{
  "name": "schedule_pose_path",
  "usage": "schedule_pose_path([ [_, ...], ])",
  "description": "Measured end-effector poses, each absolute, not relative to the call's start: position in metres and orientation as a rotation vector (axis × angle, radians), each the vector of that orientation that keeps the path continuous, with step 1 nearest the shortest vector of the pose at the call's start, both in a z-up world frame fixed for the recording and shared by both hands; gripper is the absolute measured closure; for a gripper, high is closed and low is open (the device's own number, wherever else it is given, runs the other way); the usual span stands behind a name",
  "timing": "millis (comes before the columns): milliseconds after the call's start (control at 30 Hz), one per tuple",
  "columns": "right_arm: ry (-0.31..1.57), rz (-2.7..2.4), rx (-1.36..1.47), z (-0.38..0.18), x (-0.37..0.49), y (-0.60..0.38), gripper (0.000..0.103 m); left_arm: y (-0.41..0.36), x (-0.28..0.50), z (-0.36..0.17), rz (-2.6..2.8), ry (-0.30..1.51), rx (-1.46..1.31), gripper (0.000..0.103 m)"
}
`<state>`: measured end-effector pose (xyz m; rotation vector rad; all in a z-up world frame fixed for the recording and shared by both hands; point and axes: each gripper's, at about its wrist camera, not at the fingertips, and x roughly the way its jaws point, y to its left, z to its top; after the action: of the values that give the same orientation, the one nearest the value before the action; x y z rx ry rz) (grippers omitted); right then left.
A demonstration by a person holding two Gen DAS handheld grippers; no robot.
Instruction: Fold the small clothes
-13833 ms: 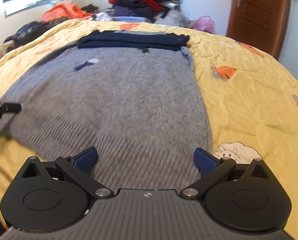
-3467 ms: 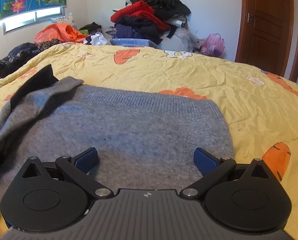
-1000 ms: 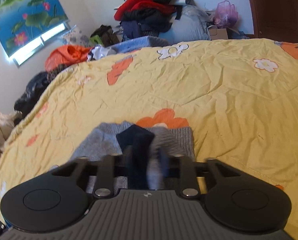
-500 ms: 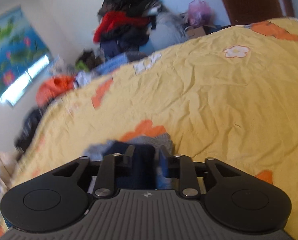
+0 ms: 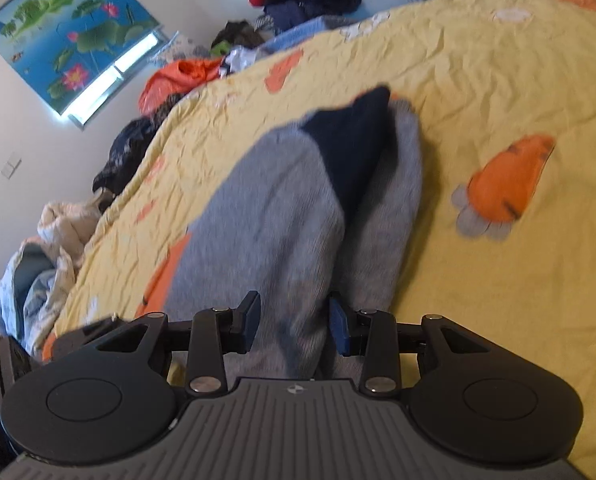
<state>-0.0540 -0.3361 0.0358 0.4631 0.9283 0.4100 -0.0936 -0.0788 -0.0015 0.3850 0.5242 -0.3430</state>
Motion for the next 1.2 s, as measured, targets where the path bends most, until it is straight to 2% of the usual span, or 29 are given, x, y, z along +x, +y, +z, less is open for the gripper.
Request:
schedule_pose_path([
  [33,0.923,0.420,0.445,0.034,-0.056,-0.333,0.086,-0.078,-0.093,-0.002,-0.341,0.528,0.382,0.086],
  [200,0.876,0.405,0.401,0.047,-0.055,-0.339,0.087,-0.078,-0.091,-0.001,-0.341,0.537,0.375,0.086],
  [300,0.944,0.350,0.414,0.024,-0.051,-0.350,0.088,-0.078,-0.092,-0.002,-0.341,0.535,0.382,0.086],
  [333,0.931,0.354,0.436,0.023,-0.054,-0.352,0.087,-0.078,-0.091,-0.002,-0.342,0.537,0.376,0.086],
  [367,0.931,0.355,0.459,0.026,-0.057,-0.352,0.079,-0.077,-0.091,-0.001,-0.341,0.540,0.369,0.086],
  [400,0.936,0.367,0.485,0.030,-0.058,-0.352,0.076,-0.076,-0.090,-0.001,-0.341,0.542,0.364,0.086],
  [467,0.922,0.401,0.522,0.038,-0.057,-0.355,0.054,-0.075,-0.089,-0.001,-0.343,0.545,0.357,0.086],
  [533,0.856,0.383,0.533,0.051,-0.054,-0.362,0.040,-0.074,-0.089,-0.001,-0.343,0.545,0.357,0.086],
  [700,0.741,0.293,0.658,0.065,-0.004,-0.389,0.040,-0.073,-0.089,-0.001,-0.340,0.542,0.365,0.086],
  [833,0.798,0.207,0.638,0.050,0.044,-0.385,0.040,-0.075,-0.089,-0.002,-0.337,0.542,0.366,0.086],
  [900,0.847,0.231,0.653,0.036,0.060,-0.374,0.044,-0.076,-0.090,-0.002,-0.335,0.541,0.369,0.086],
  [933,0.865,0.254,0.650,0.031,0.067,-0.369,0.062,-0.076,-0.090,-0.002,-0.335,0.541,0.370,0.086],
  [967,0.881,0.264,0.615,0.027,0.069,-0.360,0.084,-0.076,-0.090,-0.002,-0.336,0.541,0.369,0.086],
  [1100,0.856,0.190,0.590,0.022,0.076,-0.368,0.091,-0.076,-0.090,-0.003,-0.340,0.540,0.375,0.086],
  [1167,0.874,0.163,0.651,0.010,0.073,-0.380,0.090,-0.076,-0.091,-0.003,-0.339,0.541,0.375,0.086],
  [1200,0.866,0.174,0.679,0.007,0.068,-0.382,0.086,-0.075,-0.091,-0.002,-0.341,0.541,0.372,0.086],
])
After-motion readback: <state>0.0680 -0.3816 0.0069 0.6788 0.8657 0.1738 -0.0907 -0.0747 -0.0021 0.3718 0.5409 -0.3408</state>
